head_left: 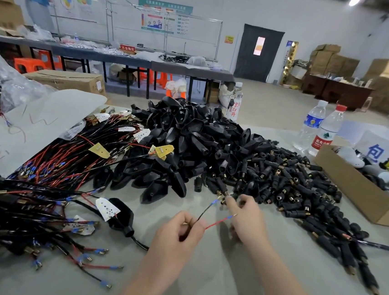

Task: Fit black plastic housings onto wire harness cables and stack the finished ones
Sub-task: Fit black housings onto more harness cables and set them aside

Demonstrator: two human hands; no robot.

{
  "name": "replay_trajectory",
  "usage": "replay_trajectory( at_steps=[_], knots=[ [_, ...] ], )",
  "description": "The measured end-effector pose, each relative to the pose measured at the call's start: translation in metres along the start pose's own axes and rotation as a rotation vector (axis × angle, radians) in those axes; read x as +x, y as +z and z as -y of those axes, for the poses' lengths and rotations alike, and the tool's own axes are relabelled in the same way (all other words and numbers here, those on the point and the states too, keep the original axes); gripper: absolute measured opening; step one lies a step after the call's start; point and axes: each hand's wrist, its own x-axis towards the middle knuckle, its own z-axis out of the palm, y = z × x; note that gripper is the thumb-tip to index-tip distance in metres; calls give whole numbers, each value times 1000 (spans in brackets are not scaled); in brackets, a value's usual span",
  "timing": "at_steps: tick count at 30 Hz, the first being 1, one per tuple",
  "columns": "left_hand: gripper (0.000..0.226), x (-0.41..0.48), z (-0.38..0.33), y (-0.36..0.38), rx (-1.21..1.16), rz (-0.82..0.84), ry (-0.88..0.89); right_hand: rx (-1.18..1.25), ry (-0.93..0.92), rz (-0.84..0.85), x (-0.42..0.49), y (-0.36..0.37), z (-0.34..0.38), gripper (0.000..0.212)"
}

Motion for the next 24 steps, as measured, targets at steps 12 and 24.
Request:
replay_trajectory(
  at_steps=[12, 24],
  knots=[
    [10, 3, 5, 1, -68, 24, 32, -607, -153, 15, 1, 9, 12, 28],
    [8, -4, -2, 3, -30, -62, 5, 1001, 63, 254, -32, -34, -29, 28]
  ],
)
